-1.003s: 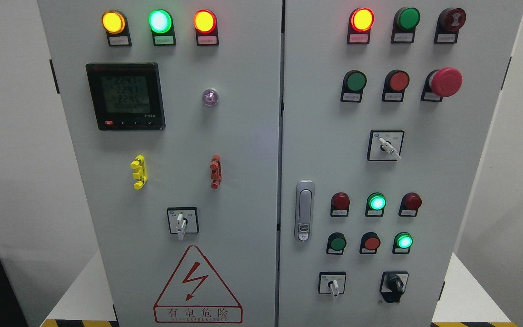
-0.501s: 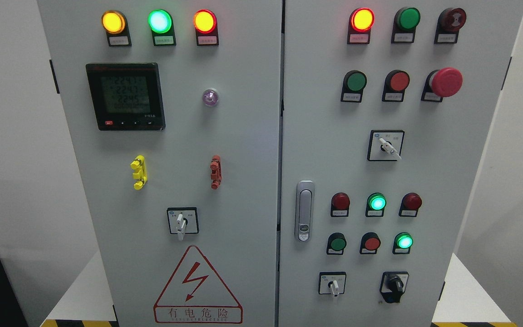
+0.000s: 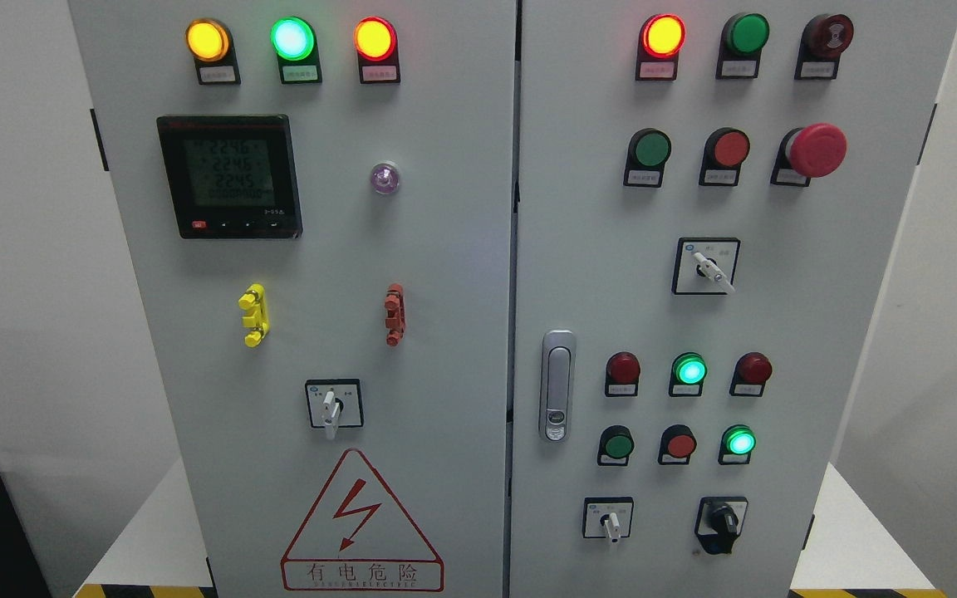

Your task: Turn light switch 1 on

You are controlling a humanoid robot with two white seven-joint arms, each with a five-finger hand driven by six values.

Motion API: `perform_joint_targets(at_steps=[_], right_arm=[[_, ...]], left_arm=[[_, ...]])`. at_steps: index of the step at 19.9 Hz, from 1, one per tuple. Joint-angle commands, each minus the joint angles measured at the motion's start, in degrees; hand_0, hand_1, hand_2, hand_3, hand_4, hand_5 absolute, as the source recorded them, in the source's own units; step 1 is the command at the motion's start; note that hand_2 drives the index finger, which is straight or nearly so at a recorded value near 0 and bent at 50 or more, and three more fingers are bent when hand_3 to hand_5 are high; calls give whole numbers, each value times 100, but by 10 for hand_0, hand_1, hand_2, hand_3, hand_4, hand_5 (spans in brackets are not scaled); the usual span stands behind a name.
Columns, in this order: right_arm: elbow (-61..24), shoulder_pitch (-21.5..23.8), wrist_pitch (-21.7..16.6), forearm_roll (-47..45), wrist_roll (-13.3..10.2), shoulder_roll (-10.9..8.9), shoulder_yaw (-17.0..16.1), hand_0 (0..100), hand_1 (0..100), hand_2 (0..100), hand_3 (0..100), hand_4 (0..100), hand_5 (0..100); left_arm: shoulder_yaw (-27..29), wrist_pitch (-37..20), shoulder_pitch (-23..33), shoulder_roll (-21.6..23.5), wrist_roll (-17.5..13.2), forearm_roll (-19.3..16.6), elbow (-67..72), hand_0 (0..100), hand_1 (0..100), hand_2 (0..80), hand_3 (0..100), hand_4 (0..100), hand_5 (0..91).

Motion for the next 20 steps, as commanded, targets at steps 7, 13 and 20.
perform_joint_targets(at_steps=[7, 13, 20], right_arm=[[0, 0, 1, 0, 2, 2, 2, 0, 0, 0, 0, 0, 0], [0, 0, 1, 0, 2, -7, 2, 0, 0, 0, 0, 0, 0], [0, 0, 1, 0, 2, 2, 2, 0, 0, 0, 0, 0, 0]], left_arm=[[111, -18, -25, -105, -74, -18, -3827, 297, 222, 306, 585, 681, 332], [41, 0, -323, -114, -21, -35, -4242, 248, 305, 381, 648, 744, 438], [-135, 61, -552, -140, -3, -27, -4575, 177, 359, 432, 735, 815, 627]])
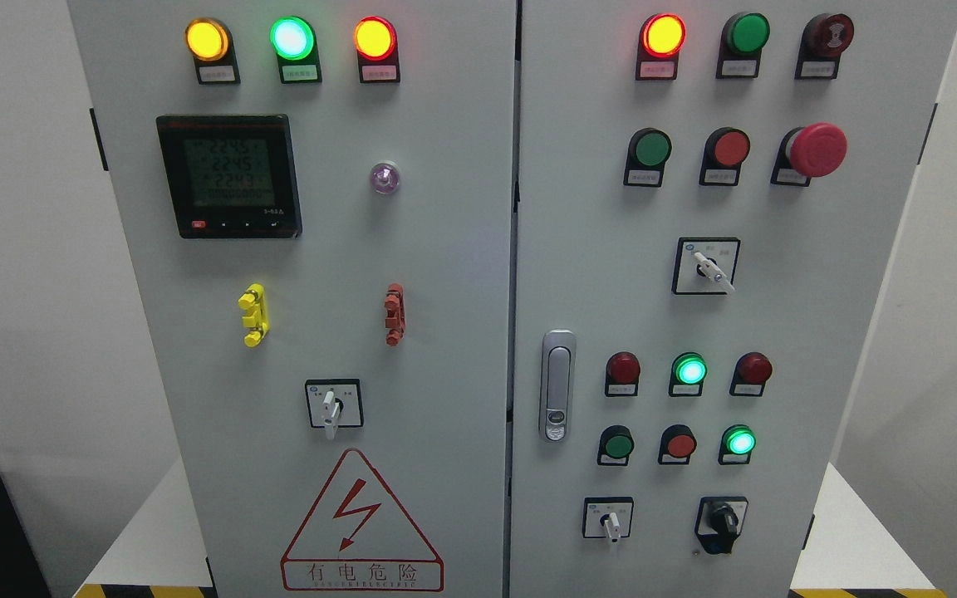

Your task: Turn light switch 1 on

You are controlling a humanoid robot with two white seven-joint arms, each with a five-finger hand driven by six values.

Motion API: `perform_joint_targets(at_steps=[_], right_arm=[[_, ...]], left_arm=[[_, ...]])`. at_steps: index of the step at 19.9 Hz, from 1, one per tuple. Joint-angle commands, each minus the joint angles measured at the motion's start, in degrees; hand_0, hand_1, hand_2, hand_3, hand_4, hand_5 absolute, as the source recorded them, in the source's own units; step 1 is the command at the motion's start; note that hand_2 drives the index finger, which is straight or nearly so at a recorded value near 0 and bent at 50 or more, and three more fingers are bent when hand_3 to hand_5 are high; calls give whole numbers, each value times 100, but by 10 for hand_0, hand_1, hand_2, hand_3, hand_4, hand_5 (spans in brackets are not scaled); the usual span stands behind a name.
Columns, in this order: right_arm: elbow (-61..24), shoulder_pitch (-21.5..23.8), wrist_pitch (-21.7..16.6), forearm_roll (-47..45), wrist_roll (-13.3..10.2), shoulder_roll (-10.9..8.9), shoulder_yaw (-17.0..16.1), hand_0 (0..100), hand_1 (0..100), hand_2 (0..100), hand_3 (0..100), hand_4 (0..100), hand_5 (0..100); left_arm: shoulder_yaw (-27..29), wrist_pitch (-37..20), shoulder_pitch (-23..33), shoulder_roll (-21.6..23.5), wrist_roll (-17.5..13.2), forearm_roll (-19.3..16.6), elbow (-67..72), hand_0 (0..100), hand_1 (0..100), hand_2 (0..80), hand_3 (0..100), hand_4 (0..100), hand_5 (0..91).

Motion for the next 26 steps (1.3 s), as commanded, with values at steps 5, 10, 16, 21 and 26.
perform_joint_targets(at_steps=[5, 10, 16, 21, 26], right_arm=[[0, 0, 1, 0, 1, -8, -7, 0, 0, 0, 0, 0, 0], [0, 0, 1, 0, 1, 1, 2, 0, 0, 0, 0, 0, 0], [0, 0, 1, 0, 1, 1, 2, 0, 0, 0, 0, 0, 0], [0, 0, 1, 0, 1, 1, 2, 0, 0, 0, 0, 0, 0], [0, 0, 1, 0, 1, 1, -7, 0, 0, 0, 0, 0, 0]], left_arm=[[-378, 220, -615, -59, 371, 5, -1177, 130, 386, 448, 749, 823, 658], [-632, 783, -730, -191, 485, -4, -1414, 103, 397, 469, 777, 840, 688], [-888, 1662, -1011, -437, 1294, -514, -1528, 90, 442, 492, 808, 856, 709], [-932, 1899, -1178, -464, 1408, -549, -1555, 78, 513, 513, 826, 866, 728], [-932, 2357, -1389, -490, 1673, -549, -1572, 67, 552, 545, 890, 900, 791]])
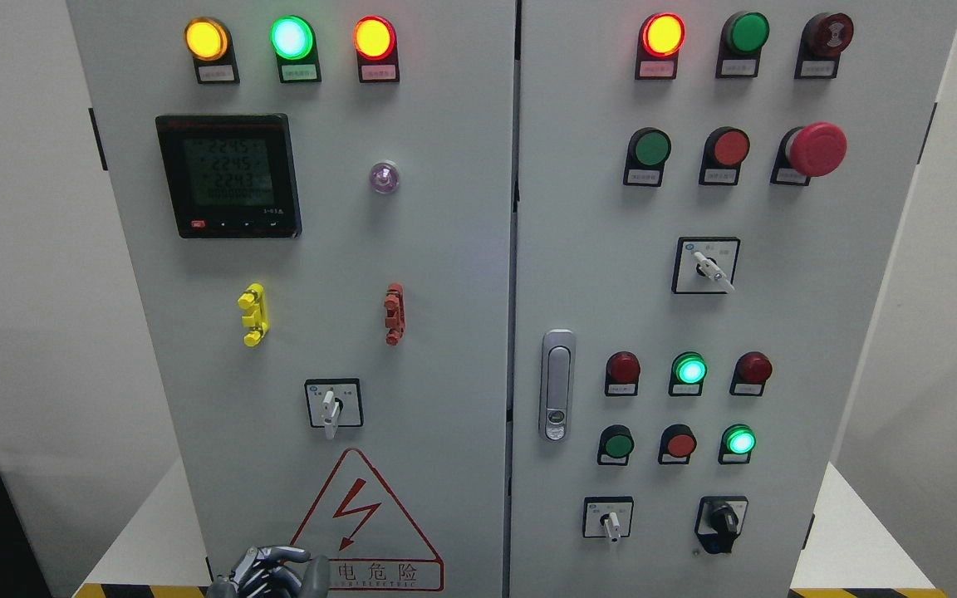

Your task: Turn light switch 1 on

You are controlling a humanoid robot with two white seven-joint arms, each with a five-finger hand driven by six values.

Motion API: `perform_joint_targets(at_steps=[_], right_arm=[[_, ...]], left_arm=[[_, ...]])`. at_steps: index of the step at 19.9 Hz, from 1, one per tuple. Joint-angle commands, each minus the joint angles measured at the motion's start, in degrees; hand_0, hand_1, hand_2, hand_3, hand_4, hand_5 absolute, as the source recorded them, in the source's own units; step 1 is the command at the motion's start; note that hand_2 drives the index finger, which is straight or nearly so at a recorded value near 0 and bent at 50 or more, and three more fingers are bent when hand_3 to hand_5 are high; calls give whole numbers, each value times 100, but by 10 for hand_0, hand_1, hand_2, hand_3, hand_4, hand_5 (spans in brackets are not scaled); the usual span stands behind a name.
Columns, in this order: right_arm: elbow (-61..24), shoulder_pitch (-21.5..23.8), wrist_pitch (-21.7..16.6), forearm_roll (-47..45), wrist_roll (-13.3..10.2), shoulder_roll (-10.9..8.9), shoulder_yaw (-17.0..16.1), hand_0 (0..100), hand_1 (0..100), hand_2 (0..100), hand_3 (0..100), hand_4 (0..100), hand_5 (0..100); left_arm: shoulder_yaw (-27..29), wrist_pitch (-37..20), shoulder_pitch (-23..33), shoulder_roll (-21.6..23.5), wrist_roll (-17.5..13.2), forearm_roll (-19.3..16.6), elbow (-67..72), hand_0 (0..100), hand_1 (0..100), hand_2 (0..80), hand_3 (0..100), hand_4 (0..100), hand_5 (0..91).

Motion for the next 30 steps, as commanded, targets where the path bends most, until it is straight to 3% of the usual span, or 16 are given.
perform_joint_targets(at_steps=[1, 3, 6, 13, 19, 30], right_arm=[[0, 0, 1, 0, 1, -7, 3, 0, 0, 0, 0, 0, 0], [0, 0, 1, 0, 1, 2, 3, 0, 0, 0, 0, 0, 0], [0, 0, 1, 0, 1, 2, 3, 0, 0, 0, 0, 0, 0], [0, 0, 1, 0, 1, 2, 3, 0, 0, 0, 0, 0, 0], [0, 0, 1, 0, 1, 2, 3, 0, 0, 0, 0, 0, 0], [0, 0, 1, 0, 1, 2, 3, 0, 0, 0, 0, 0, 0]], left_arm=[[-194, 218, -294, -153, 101, -55, -213, 68, 555, 548, 898, 902, 796], [-194, 446, -435, -170, 119, -64, -213, 68, 568, 554, 912, 908, 812], [-229, 587, -541, -179, 443, -73, -213, 66, 574, 556, 911, 912, 820], [-537, 877, -831, -214, 821, -73, -196, 66, 600, 556, 926, 919, 833], [-598, 1027, -1007, -250, 997, -64, -196, 69, 613, 548, 919, 918, 836], [-598, 1509, -1367, -294, 1024, -46, -178, 78, 651, 534, 926, 918, 837]])
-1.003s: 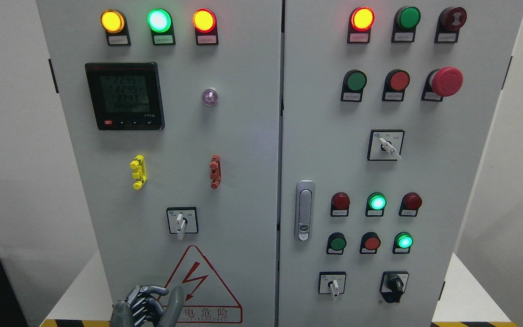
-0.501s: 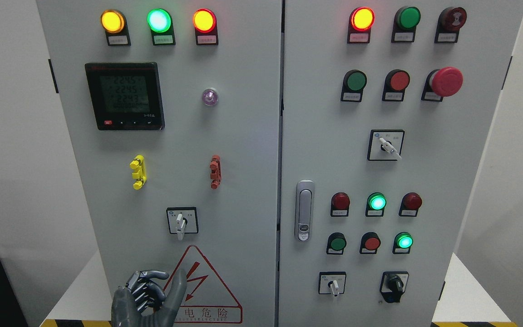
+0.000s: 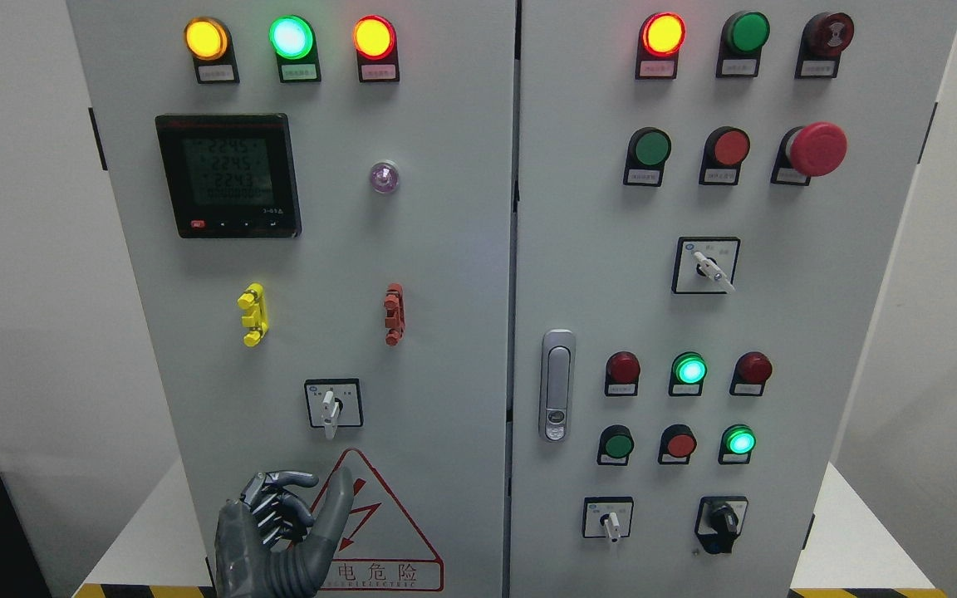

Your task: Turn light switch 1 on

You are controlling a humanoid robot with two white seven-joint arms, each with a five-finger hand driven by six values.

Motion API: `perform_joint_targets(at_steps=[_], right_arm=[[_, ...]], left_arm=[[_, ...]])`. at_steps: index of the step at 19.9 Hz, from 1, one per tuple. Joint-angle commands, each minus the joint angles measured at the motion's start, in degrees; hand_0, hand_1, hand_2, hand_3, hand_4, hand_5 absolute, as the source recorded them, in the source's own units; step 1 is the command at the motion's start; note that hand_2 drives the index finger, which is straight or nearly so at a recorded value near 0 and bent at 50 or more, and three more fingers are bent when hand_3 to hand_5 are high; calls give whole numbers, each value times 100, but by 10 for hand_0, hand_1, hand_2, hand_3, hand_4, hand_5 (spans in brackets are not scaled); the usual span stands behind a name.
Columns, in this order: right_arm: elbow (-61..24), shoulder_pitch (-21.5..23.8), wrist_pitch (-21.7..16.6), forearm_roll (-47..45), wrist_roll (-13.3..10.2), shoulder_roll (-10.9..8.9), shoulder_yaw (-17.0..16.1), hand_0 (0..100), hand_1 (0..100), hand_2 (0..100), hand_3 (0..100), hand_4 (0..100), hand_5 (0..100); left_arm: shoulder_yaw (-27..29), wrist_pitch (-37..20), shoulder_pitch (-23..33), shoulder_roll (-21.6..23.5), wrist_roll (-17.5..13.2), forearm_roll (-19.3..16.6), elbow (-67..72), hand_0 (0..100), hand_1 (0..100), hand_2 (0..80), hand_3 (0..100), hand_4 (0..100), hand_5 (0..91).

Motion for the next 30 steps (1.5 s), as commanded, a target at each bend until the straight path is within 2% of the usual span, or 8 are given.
perform_joint_targets(at_steps=[1, 12, 30], right_arm=[[0, 0, 1, 0, -16, 2, -5, 0, 0, 0, 0, 0, 0], [0, 0, 1, 0, -16, -7, 3, 0, 0, 0, 0, 0, 0], [0, 0, 1, 0, -16, 2, 3, 0, 0, 0, 0, 0, 0]], left_arm=[[-77, 201, -224, -53, 53, 1, 2, 79, 655, 534, 928, 918, 837], [-77, 342, -391, -88, 300, -8, -7, 108, 693, 530, 918, 916, 837], [-69, 632, -672, -141, 309, 10, 19, 130, 701, 537, 922, 918, 840]])
